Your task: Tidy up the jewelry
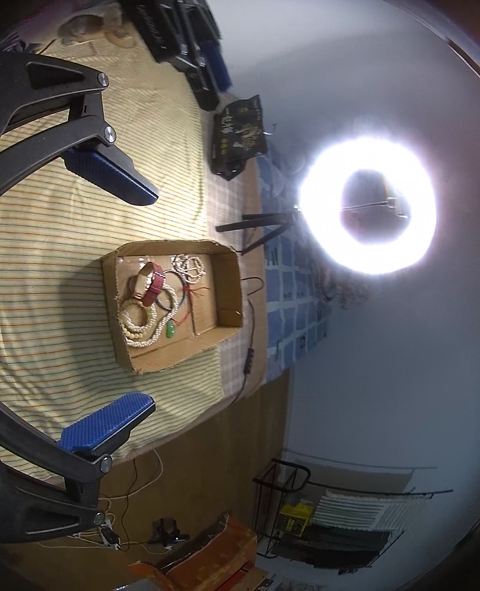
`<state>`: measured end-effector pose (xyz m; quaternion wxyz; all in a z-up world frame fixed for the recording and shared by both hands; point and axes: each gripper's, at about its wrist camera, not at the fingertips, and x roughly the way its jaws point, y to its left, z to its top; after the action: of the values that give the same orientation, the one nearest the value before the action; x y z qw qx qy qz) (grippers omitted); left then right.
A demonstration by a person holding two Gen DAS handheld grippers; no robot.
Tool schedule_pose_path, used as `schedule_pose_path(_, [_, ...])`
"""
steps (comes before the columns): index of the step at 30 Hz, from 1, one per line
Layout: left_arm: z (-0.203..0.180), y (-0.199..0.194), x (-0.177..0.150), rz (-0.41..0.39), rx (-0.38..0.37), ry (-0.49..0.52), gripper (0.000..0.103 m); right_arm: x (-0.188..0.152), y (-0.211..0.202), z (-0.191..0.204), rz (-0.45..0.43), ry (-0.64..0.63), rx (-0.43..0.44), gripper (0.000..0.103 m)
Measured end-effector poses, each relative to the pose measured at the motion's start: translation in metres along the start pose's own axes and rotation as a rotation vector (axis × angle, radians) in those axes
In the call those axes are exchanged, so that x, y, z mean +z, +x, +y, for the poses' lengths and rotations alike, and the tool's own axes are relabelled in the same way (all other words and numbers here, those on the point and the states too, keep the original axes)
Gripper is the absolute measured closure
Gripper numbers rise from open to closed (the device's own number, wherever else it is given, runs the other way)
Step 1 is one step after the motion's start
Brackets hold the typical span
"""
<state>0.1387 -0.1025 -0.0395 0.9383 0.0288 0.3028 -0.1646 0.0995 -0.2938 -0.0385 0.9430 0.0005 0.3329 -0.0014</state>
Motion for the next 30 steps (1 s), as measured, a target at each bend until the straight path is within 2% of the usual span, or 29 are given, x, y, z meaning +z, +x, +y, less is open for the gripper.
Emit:
schedule_pose_path(1, [-0.001, -0.003, -0.001, -0.008, 0.001, 0.002, 0.043, 0.0, 0.0, 0.0, -0.007, 0.009, 0.001, 0.0])
schedule_pose_path(4, [-0.004, -0.012, -0.004, -0.034, 0.007, 0.01, 0.031, 0.0, -0.003, -0.002, -0.03, 0.041, 0.006, 0.0])
schedule_pose_path(7, [-0.004, -0.017, -0.008, -0.041, -0.003, 0.008, 0.024, 0.0, -0.004, -0.003, -0.044, 0.067, 0.011, 0.0])
schedule_pose_path(20, [0.002, -0.04, -0.02, -0.061, 0.029, 0.022, 0.008, 0.0, -0.009, 0.007, -0.078, 0.049, -0.021, 0.0])
schedule_pose_path(22, [0.001, -0.044, -0.021, -0.068, 0.033, 0.026, 0.003, 0.0, -0.01, 0.009, -0.083, 0.044, -0.022, 0.0])
schedule_pose_path(30, [0.001, -0.052, -0.022, -0.083, 0.063, 0.027, 0.001, -0.001, -0.014, 0.017, -0.09, 0.02, -0.025, 0.0])
